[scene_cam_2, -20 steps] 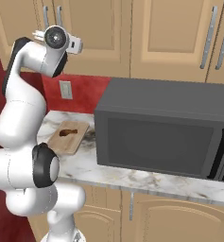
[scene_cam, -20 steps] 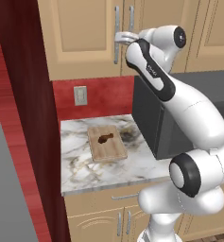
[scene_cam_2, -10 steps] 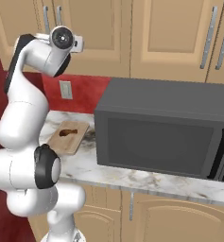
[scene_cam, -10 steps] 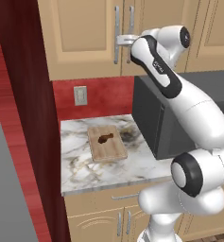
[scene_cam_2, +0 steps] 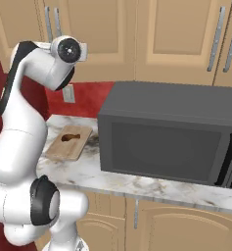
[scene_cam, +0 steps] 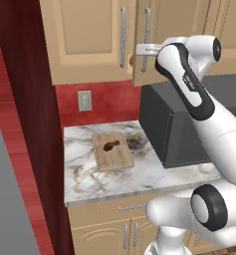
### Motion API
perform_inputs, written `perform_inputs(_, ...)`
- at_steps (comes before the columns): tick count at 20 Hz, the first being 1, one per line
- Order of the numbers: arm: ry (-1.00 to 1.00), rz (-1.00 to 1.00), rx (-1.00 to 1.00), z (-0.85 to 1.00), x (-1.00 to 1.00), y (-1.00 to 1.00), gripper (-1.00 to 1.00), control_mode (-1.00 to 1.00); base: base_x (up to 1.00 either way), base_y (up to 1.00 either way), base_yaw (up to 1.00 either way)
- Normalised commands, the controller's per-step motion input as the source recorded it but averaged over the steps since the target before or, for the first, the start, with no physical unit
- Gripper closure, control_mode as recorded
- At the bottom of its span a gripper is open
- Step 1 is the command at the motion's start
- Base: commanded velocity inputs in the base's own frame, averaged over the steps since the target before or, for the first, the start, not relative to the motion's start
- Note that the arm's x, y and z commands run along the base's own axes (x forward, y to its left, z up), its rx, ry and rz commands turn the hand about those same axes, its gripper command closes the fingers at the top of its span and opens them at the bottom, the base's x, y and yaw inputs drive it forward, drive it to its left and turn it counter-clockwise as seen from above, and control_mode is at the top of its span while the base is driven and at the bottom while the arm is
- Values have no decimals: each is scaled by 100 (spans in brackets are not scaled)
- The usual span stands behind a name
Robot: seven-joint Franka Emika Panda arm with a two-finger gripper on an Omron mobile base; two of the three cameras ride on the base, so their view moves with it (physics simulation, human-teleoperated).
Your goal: Open the cabinet, retrieve the rolling pin, and place it next to the meat on the cutting board to prepare for tenderizing.
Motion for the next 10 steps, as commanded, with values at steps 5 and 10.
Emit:
perform_inputs(5,-5,5,0,0,-100,-7,100,-100,0,0,0)
perform_inputs(10,-4,6,2,0,-100,-20,100,-100,0,0,0)
